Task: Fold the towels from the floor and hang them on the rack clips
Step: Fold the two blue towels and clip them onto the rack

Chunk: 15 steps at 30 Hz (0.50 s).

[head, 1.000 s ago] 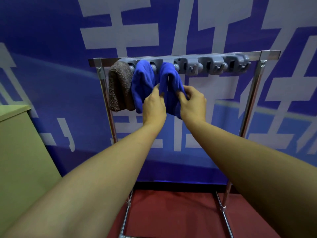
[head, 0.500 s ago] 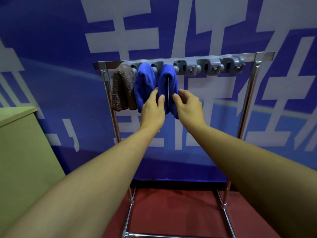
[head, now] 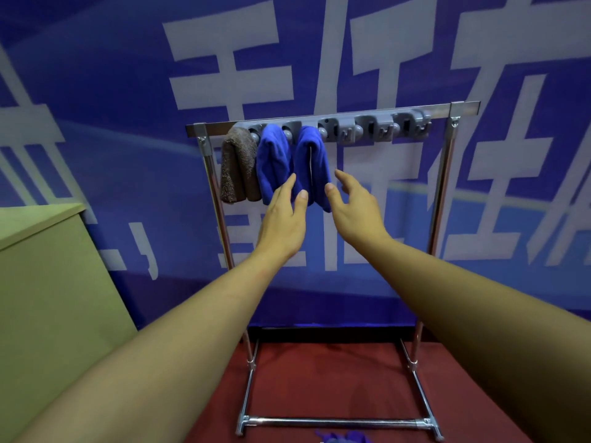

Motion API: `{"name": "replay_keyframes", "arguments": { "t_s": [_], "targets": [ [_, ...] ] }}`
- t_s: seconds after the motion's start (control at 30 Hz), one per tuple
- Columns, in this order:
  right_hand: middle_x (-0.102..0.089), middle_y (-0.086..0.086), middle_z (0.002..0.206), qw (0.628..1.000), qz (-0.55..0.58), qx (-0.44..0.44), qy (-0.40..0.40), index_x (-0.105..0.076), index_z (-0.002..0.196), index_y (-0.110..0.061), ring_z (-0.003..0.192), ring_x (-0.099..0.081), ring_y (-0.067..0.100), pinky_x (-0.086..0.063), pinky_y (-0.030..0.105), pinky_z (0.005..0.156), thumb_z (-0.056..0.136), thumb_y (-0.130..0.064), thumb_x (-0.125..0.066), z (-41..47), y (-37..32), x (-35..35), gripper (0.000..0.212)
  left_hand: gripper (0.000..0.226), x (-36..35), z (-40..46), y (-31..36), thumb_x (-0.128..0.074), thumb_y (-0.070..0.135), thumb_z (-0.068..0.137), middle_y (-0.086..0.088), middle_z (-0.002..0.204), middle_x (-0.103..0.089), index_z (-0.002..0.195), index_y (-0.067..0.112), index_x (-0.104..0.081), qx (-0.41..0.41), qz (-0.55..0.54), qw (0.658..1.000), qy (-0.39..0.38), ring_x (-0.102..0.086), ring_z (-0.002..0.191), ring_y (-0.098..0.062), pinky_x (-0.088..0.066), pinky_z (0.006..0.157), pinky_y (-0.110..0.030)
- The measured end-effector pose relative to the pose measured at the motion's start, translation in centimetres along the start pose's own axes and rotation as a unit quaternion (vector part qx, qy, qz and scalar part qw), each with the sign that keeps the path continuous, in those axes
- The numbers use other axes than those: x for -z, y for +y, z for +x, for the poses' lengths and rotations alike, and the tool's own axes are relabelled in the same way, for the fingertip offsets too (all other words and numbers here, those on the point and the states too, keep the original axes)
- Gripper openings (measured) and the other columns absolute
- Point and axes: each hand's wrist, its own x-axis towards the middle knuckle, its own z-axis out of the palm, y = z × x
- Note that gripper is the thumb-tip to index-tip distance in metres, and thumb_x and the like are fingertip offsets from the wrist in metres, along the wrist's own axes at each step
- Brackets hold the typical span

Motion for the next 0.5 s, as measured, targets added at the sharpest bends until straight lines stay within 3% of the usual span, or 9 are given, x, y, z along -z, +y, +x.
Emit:
{"name": "replay_keyframes", "arguments": {
  "t_s": [0.23, 0.5],
  "targets": [
    [-0.043, -0.004, 0.156, 0.995, -0.083, 0.024, -0.058, -0.035, 0.154, -0.024, 0.143, -0.039, 0.015, -0.035, 0.035, 0.113, 0.104, -0.046, -0.042, -6.3, 4.5, -0.4, 0.054, 0.057, -1.6, -7.1, -2.2, -0.033, 0.050, 0.106, 0.010, 0.166, -0.024, 0.159, 0.031, -0.023, 0.030, 0.023, 0.997, -0.065, -0.023, 0.152, -0.010, -0.025, 0.123, -0.038],
    [-0.031, 0.005, 0.163, 0.949, -0.262, 0.052, -0.167, -0.033, 0.156, -0.021, 0.149, -0.030, 0.021, -0.028, 0.039, 0.121, 0.103, -0.048, -0.043, -15.0, 14.1, -3.3, 0.060, 0.058, -5.8, -16.5, -9.9, -0.031, 0.046, 0.107, 0.005, 0.169, -0.015, 0.160, 0.024, -0.022, 0.031, 0.188, 0.966, -0.172, -0.011, 0.155, -0.012, -0.011, 0.126, -0.037]
  ]
}}
